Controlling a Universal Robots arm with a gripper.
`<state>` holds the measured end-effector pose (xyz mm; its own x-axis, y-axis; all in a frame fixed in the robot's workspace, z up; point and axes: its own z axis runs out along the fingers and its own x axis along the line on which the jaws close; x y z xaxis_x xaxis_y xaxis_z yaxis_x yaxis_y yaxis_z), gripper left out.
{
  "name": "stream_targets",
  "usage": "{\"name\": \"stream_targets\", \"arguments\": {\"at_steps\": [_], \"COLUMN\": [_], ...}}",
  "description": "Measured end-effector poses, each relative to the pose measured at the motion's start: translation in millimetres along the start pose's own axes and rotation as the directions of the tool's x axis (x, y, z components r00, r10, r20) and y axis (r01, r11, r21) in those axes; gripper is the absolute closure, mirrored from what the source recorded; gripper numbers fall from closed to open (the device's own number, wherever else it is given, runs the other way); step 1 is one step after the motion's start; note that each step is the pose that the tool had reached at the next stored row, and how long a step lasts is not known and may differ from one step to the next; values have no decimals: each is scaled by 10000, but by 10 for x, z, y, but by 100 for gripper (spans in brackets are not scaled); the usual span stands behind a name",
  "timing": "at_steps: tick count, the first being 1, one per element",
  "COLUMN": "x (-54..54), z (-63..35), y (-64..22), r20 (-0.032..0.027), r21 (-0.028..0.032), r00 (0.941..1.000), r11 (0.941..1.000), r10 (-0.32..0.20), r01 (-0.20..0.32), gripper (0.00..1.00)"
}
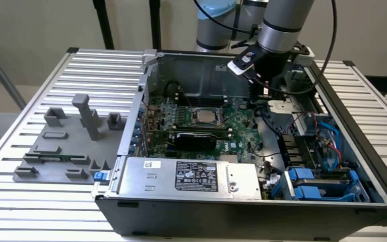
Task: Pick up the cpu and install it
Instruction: 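Close the cpu cover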
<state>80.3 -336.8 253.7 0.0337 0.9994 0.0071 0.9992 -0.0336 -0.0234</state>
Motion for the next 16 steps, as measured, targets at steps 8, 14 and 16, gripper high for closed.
{"name": "stream_targets", "arguments": {"at_steps": [8,14,16], "x": [2,4,4], "z": [58,59,59], "y": [-209,-236,-250], "r20": [-113,-271,-297], "r21": [48,616,762], "r00": [9999,9995,9994], "r11": [10000,9980,9969], "r10": [-74,-136,-156], "r01": [74,152,178], "gripper": [89,89,89]}}
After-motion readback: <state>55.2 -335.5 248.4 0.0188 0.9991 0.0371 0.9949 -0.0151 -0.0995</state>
